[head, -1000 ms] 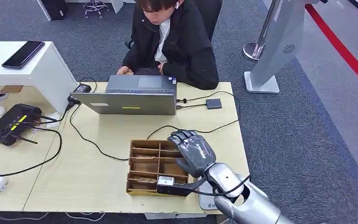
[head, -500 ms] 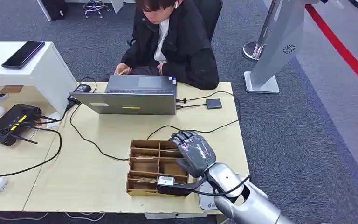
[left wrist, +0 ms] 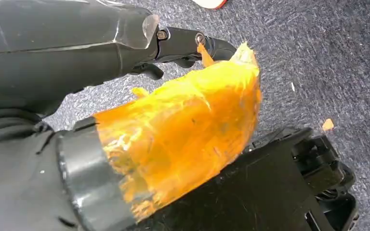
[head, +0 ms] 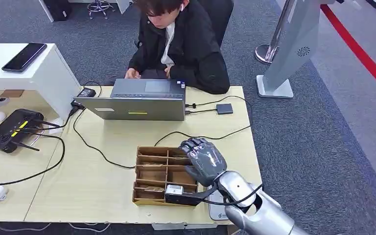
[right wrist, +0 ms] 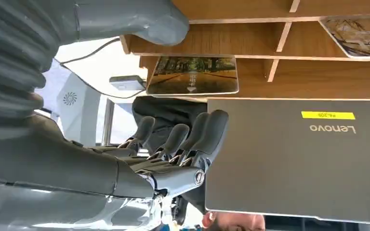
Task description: Pass the card to the sensor for recognition and then transmit it.
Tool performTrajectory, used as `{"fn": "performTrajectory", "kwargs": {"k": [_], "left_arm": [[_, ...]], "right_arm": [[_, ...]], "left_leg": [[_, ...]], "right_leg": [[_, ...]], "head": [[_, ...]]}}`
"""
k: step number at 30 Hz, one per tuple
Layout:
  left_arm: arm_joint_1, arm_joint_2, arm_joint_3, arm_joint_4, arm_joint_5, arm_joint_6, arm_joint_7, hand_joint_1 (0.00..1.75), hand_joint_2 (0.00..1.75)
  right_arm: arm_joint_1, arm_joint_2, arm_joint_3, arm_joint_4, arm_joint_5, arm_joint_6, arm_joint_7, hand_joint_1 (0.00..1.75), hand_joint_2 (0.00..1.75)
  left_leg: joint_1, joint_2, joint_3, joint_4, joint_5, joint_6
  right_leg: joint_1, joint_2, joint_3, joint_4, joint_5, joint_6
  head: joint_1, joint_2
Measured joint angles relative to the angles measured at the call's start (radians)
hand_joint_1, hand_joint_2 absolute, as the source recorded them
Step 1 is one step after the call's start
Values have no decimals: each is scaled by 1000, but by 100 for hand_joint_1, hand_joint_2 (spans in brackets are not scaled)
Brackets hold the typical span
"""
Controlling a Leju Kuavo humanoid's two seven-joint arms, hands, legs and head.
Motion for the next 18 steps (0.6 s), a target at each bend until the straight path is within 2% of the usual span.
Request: {"fn": "performTrajectory", "kwargs": {"k": [18], "left_arm": [[0,0,-6,0,0,0,0,0,0]], "right_arm": [[0,1,0,2,0,1,0,75,175]], "left_leg": [[0,0,0,0,0,0]], "right_leg": [[0,0,0,0,0,0]], "head": [[0,0]]}}
